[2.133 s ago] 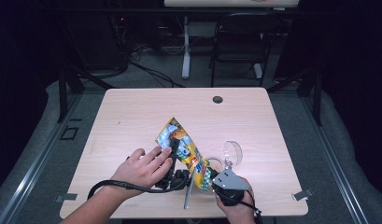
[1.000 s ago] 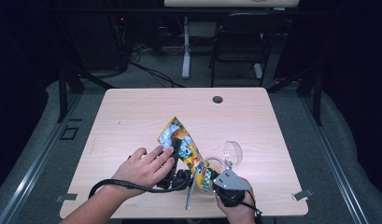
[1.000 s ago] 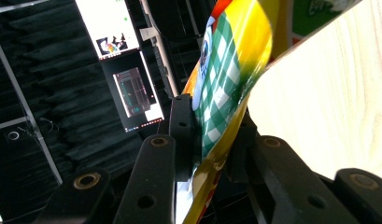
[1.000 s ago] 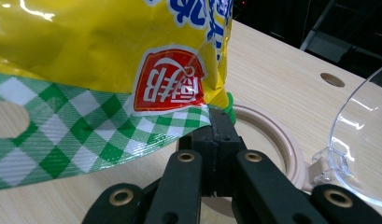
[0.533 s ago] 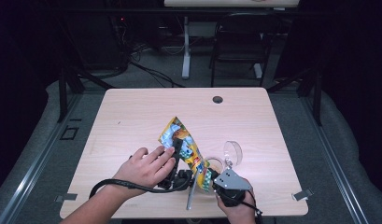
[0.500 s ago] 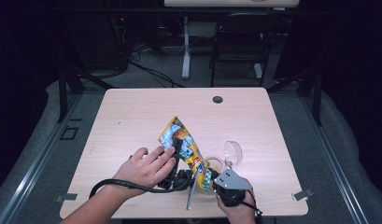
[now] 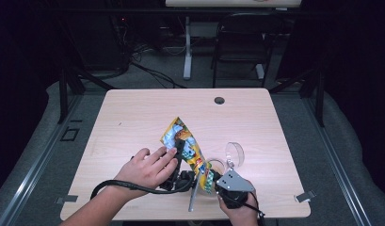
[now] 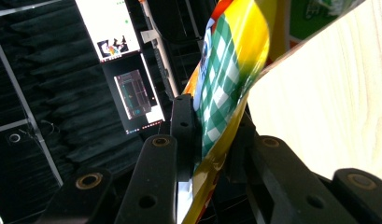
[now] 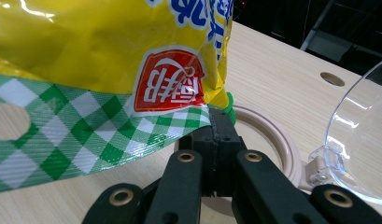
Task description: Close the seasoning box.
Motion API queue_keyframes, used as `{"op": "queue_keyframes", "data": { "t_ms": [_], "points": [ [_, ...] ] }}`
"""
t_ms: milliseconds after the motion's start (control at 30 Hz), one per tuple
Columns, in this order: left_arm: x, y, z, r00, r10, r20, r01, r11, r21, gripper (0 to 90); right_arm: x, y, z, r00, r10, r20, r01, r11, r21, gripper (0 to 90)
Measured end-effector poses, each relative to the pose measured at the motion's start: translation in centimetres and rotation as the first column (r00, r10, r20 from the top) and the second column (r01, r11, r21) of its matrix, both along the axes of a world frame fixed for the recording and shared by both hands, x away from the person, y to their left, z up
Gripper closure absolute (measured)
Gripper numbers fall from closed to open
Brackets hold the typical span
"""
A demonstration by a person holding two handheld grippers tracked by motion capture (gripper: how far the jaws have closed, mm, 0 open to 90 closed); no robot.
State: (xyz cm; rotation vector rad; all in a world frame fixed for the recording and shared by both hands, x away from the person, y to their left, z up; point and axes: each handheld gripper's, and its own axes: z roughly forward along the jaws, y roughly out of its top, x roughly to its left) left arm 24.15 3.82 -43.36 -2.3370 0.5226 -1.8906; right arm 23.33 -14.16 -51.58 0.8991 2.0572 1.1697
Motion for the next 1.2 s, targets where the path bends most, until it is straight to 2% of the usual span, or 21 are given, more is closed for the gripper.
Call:
{"op": "queue_keyframes", "data": {
  "t_ms": [100, 700, 867, 900, 1200],
  "points": [
    [0.03, -0.01, -0.06, 0.9999, 0.009, -0.013, -0.009, 0.9999, -0.005, 78.2, -0.01, 0.05, -0.05, 1.0000, -0.001, 0.002, 0.001, 1.000, 0.002, 90.0],
    [-0.09, -0.18, 0.04, 0.9999, -0.010, 0.003, 0.010, 0.9999, -0.004, 78.7, 0.02, 0.05, -0.07, 1.0000, 0.001, -0.003, -0.001, 1.000, 0.000, 90.0],
    [-0.04, -0.23, 0.10, 1.0000, -0.009, 0.000, 0.009, 0.9999, -0.006, 78.8, 0.02, 0.03, -0.04, 1.0000, 0.000, -0.003, 0.000, 1.000, 0.005, 90.0],
    [-0.03, -0.25, 0.08, 0.9999, 0.000, -0.015, 0.000, 1.0000, -0.006, 78.8, 0.02, -0.02, -0.03, 1.0000, 0.000, -0.006, 0.000, 1.000, 0.004, 90.0],
    [-0.05, -0.33, 0.32, 0.9999, -0.004, -0.011, 0.004, 1.0000, -0.006, 78.9, -0.03, -0.06, 0.06, 1.0000, 0.001, -0.004, -0.001, 1.000, 0.013, 90.0]
  ]
}}
